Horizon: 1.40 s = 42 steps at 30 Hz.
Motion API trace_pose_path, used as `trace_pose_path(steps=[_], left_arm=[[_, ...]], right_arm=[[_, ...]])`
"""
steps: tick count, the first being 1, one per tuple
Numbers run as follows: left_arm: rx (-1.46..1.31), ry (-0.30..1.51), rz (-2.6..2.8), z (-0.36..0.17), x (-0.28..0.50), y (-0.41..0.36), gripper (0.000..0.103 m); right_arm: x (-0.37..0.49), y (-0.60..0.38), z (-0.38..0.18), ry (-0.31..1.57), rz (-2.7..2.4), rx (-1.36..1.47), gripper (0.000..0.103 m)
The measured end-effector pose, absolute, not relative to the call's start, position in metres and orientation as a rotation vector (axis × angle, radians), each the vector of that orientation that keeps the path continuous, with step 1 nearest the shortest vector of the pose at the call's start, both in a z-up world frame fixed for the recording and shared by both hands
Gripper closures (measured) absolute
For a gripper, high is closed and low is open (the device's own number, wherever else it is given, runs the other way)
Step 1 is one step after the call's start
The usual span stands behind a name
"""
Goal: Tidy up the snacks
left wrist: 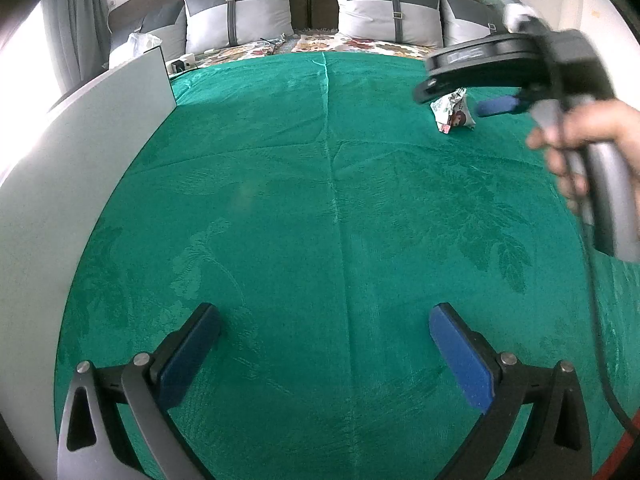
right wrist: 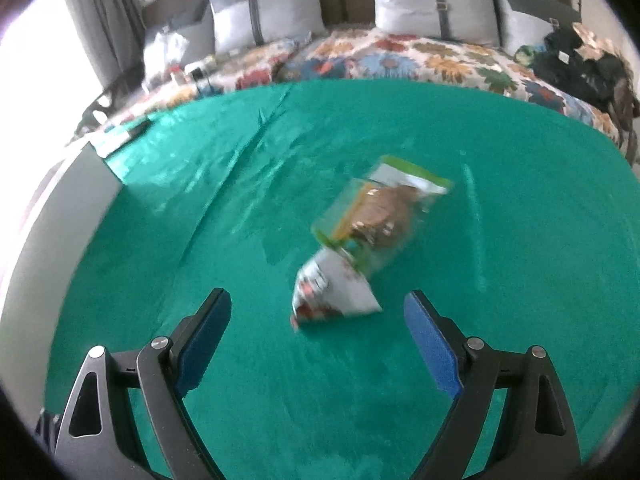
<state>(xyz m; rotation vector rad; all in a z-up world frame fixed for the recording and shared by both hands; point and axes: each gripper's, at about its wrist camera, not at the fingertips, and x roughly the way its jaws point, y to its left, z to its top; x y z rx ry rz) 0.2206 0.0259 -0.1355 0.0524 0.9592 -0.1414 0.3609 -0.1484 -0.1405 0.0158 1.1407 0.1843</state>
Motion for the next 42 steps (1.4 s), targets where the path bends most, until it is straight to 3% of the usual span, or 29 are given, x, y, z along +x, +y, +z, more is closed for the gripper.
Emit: trace_pose_path(steps=[2, 3, 4, 7, 18, 23, 24, 25, 26, 31, 36, 39, 42], left_arm=[[0.052, 0.959, -0.142, -0.135, 0.221, 0.026, 0.000], [0.052, 0.959, -0.142, -0.135, 0.220, 0.026, 0.000], [0.053, 0.959, -0.142, -0.135, 0.221, 0.026, 0.000], [0.052, 0.959, -0.142, -0.135, 0.221, 0.026, 0.000], [0.053, 0.960, -0.143, -0.136, 0.221, 0.026, 0.000], [0.053, 0.960, -0.144, -0.136, 0.222, 0.026, 0.000], [0.053, 0.960, -0.144, -0.136, 0.222, 0.026, 0.000], [0.054, 0.960, -0.145, -0.136, 0.222, 0.026, 0.000], [0.054, 0.960, -0.145, -0.136, 0.222, 0.026, 0.000], [0.053, 0.960, -0.147, -0.136, 0.222, 0.026, 0.000], [0.075, 1.029, -0.192, -0.134, 0.233, 0.019, 0.000], [0.023, 1.106, -0.324, -0.119, 0.271, 0.002, 0.001], [0.015, 1.060, -0.395, -0.084, 0.323, -0.029, 0.000]], right_arm=[[0.367, -0.141, -0.148, 1.165, 0.173, -0.013, 0.028], [0.368, -0.139, -0.154, 1.193, 0.167, -0.030, 0.050], [0.368, -0.140, -0.154, 1.201, 0.170, -0.028, 0.056], [0.356, -0.147, -0.142, 1.168, 0.199, -0.003, 0.061], [0.237, -0.213, -0.092, 1.102, 0.307, -0.032, 0.063], [0.186, -0.243, -0.107, 1.083, 0.226, -0.113, 0.059], [0.179, -0.249, -0.110, 1.071, 0.203, -0.112, 0.050], [0.176, -0.252, -0.112, 1.061, 0.187, -0.111, 0.034], [0.173, -0.254, -0.113, 1.048, 0.172, -0.110, 0.030], [0.169, -0.258, -0.130, 1.054, 0.142, -0.101, 0.028], [0.170, -0.262, -0.133, 1.056, 0.122, -0.085, 0.016], [0.167, -0.263, -0.133, 1.056, 0.122, -0.087, 0.015], [0.167, -0.263, -0.133, 1.056, 0.122, -0.087, 0.014]])
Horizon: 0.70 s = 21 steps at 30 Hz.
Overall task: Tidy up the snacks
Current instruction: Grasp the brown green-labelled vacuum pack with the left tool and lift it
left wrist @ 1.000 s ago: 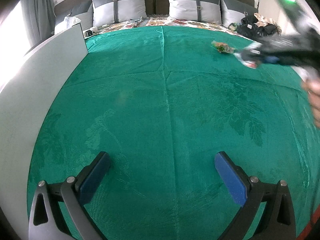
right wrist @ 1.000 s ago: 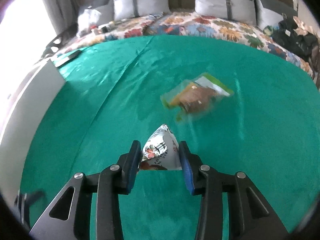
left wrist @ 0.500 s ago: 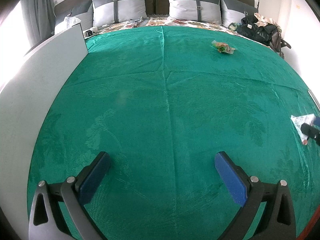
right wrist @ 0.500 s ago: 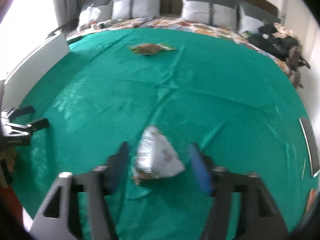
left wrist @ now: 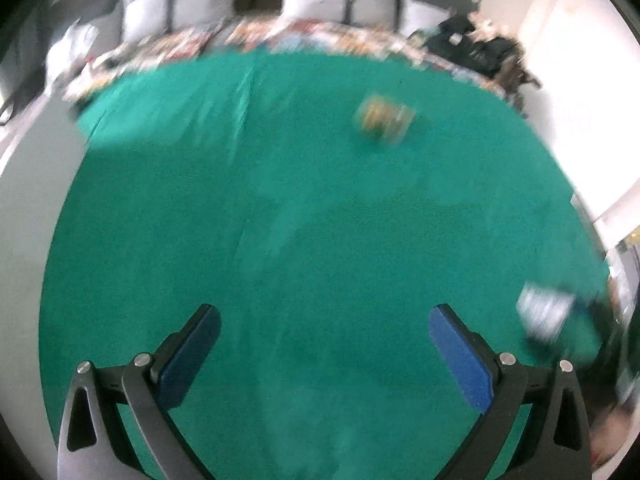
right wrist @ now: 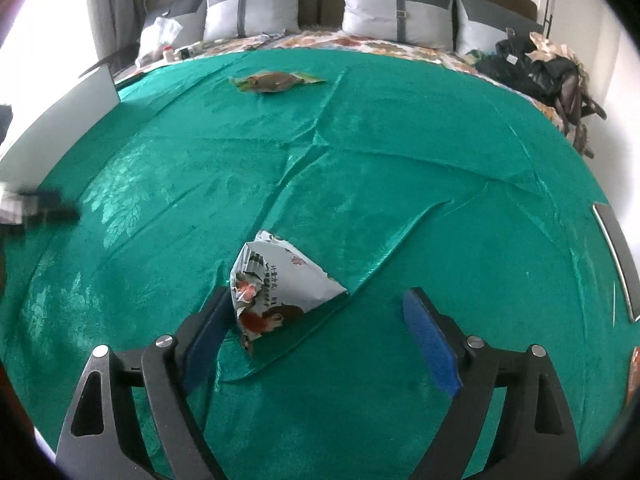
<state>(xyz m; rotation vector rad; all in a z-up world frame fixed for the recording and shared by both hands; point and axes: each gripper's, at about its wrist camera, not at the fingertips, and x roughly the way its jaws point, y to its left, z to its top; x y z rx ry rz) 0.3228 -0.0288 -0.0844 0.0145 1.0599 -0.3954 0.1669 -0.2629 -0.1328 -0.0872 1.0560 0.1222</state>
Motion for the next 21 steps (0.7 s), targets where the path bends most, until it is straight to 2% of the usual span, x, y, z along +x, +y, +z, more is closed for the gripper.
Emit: trace_pose_path(steps=[5, 10, 12, 13, 14, 15, 16, 19, 20, 21], left_arm=[[0.150, 1.068, -0.495, -0.070, 0.415, -0.104, 0.000], [0.261, 1.135, -0.437, -0.101, 0.483, -0.155, 0.001], [0.259, 1.173, -0.398, -0.116, 0.498, -0.162, 0.005], [0.248, 1.186, -0.387, -0.121, 0.504, -0.162, 0.010], [0.234, 1.196, -0.388, -0.125, 0.505, -0.162, 0.030], [0.223, 1.187, -0.394, -0.128, 0.506, -0.160, 0.035], [0.225, 1.162, -0.404, -0.125, 0.504, -0.160, 0.044], [0.225, 1.138, -0.448, -0.122, 0.487, -0.152, 0.050], [0.225, 1.129, -0.446, -0.120, 0.480, -0.147, 0.064], [0.177, 1.131, -0.469, -0.117, 0.468, -0.135, 0.065]], right_arm=[[0.167, -0.263, -0.134, 1.057, 0.126, -0.085, 0.013], [0.167, -0.262, -0.136, 1.057, 0.128, -0.084, 0.012], [0.167, -0.262, -0.136, 1.057, 0.129, -0.084, 0.012], [0.167, -0.262, -0.136, 1.057, 0.129, -0.084, 0.012], [0.167, -0.262, -0.136, 1.057, 0.128, -0.084, 0.012], [0.167, -0.262, -0.136, 1.057, 0.128, -0.084, 0.012], [0.167, -0.261, -0.136, 1.057, 0.128, -0.085, 0.012], [0.168, -0.260, -0.137, 1.057, 0.128, -0.085, 0.012], [0.168, -0.260, -0.137, 1.057, 0.128, -0.085, 0.012], [0.168, -0.259, -0.137, 1.057, 0.128, -0.086, 0.012]])
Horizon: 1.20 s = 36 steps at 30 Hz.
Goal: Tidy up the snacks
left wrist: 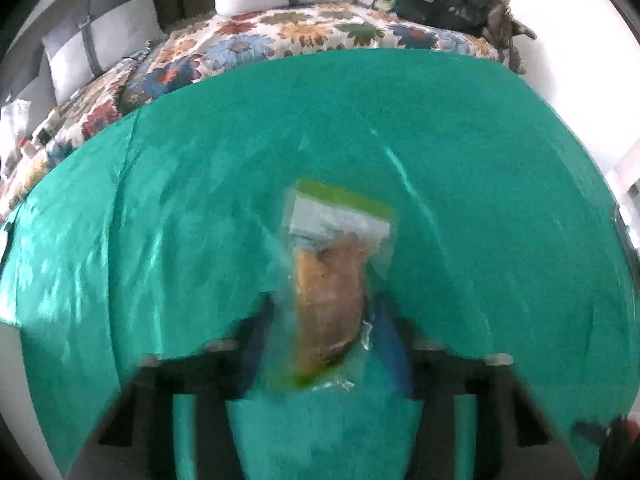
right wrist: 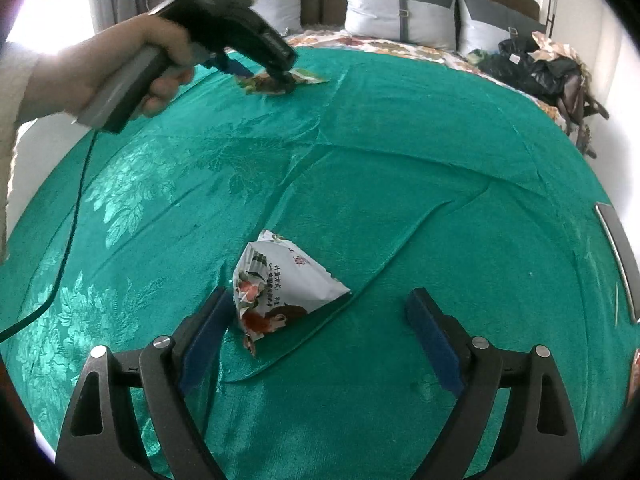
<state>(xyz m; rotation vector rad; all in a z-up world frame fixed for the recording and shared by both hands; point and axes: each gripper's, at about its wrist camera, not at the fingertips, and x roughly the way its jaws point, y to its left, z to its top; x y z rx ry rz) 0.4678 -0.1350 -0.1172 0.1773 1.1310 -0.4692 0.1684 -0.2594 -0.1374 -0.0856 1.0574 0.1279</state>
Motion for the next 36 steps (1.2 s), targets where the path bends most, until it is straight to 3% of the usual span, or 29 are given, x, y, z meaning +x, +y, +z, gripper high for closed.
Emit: trace_pose_path(steps=[2, 5, 13, 15, 17, 18, 22, 26, 28, 32, 36], left_arm=[[0.086, 1.141, -0.473, -0.111, 0.445, -0.112, 0.076], [0.031, 1.156, -0.478, -0.107, 0.407, -0.080, 0.079], [-0.051, 1.190, -0.562, -0.115, 0.283, -0.011, 0.079], [-0.064, 1.184, -0.539, -0.117, 0.270, -0.003, 0.069], [-0.095, 1.172, -0.475, -0.119, 0.267, 0.003, 0.032], [-0.114, 1.160, -0.459, -0.119, 0.265, 0.004, 0.026], [-0.162, 1.122, -0.376, -0.125, 0.274, 0.000, 0.022], [-0.018, 1.059, -0.296, -0.131, 0.280, -0.023, 0.017], [0.128, 1.025, -0.291, -0.137, 0.276, -0.037, 0.016], [0.151, 0.968, -0.349, -0.135, 0.262, -0.033, 0.038], [0.116, 0.931, -0.383, -0.135, 0.261, -0.032, 0.038]], right_arm=[[0.169, -0.259, -0.138, 1.058, 0.128, -0.086, 0.012], [0.168, -0.259, -0.138, 1.057, 0.128, -0.085, 0.011], [0.168, -0.259, -0.138, 1.057, 0.123, -0.091, 0.012], [0.167, -0.259, -0.137, 1.057, 0.122, -0.091, 0.012], [0.167, -0.259, -0.137, 1.056, 0.121, -0.091, 0.012], [0.167, -0.259, -0.137, 1.056, 0.122, -0.091, 0.012], [0.167, -0.260, -0.137, 1.056, 0.121, -0.091, 0.012], [0.167, -0.261, -0.137, 1.056, 0.121, -0.091, 0.012], [0.167, -0.261, -0.137, 1.056, 0.121, -0.090, 0.012], [0.167, -0.262, -0.137, 1.056, 0.122, -0.091, 0.012], [0.167, -0.261, -0.137, 1.056, 0.122, -0.091, 0.012]])
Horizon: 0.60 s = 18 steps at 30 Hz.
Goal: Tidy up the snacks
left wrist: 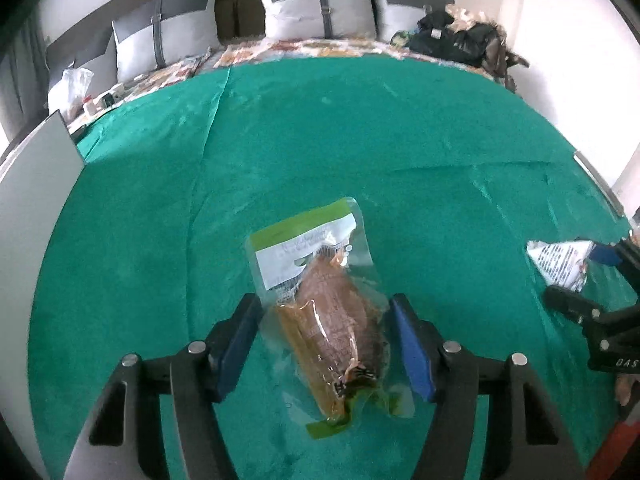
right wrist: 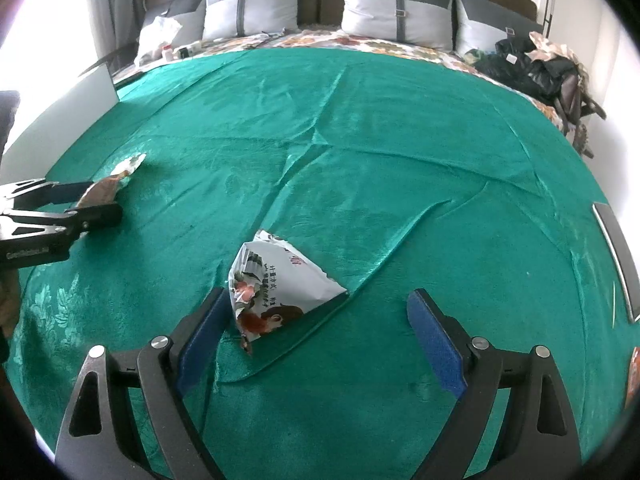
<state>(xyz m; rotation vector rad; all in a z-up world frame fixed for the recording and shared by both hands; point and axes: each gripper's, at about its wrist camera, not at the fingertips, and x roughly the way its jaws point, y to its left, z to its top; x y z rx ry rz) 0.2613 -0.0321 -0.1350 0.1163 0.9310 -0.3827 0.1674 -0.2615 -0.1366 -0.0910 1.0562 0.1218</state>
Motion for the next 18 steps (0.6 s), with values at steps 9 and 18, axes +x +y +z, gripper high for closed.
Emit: trace_pose_path(steps=[9, 18], left_arm=[[0.150, 0.947, -0.356, -0.141, 0.295, -0.068, 0.000], [0.153, 0.946, -0.351, -0.142, 0.297, -0.069, 0.000]], right_arm=[[0.167, -0.264, -0.136, 1.056, 0.120, -0.091, 0.012], [0.166, -0.266, -0.136, 1.055, 0.119, -0.090, 0.012]])
